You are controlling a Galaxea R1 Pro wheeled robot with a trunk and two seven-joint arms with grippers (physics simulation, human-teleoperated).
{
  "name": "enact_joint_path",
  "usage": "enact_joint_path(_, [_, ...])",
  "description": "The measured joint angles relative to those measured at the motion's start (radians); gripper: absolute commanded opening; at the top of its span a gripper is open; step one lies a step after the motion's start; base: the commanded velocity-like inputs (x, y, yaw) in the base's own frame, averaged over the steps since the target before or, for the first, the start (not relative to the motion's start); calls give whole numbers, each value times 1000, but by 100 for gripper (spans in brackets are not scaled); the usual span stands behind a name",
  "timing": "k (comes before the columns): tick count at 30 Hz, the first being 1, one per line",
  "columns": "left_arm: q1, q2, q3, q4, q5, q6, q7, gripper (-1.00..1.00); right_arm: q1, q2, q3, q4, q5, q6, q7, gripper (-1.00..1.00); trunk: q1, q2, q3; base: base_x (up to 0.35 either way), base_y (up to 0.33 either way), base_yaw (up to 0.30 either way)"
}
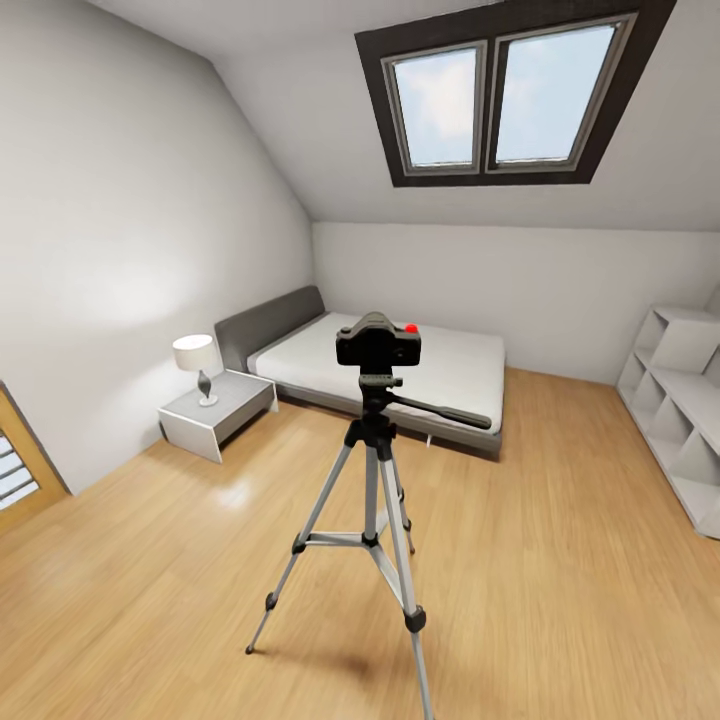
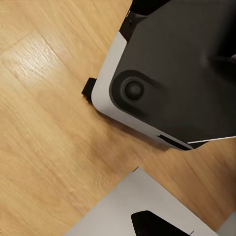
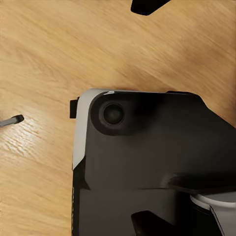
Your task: Attach the digital camera to the camera tripod in the bedroom.
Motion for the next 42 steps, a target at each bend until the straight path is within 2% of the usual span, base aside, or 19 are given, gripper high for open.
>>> enact_joint_path(7, [0,0,0,0,1,0,0,100,0,0,0,0,0,2,4,100,0,0,1,0,0,0])
enact_joint_path(20, [0,1,-8,2,-20,3,-4,100,0,-3,1,0,4,4,8,100,0,0,1,0,0,0])
enact_joint_path(23, [0,0,-18,3,-48,4,-4,100,0,-2,1,0,4,4,8,100,0,0,1,0,0,0])
enact_joint_path(29, [0,-1,-34,5,-135,4,-4,100,0,-5,0,0,2,5,9,100,0,0,1,0,0,0])
enact_joint_path(33, [0,-2,-38,5,-177,2,-4,100,0,-4,1,0,3,5,9,100,0,0,1,0,0,0])
enact_joint_path(36, [0,-2,-39,5,-190,2,-3,100,0,-3,2,0,6,6,9,100,0,0,1,0,0,0])
enact_joint_path(42, [0,-1,-39,3,-192,1,0,100,0,-3,3,0,7,8,7,100,0,0,1,0,0,0])
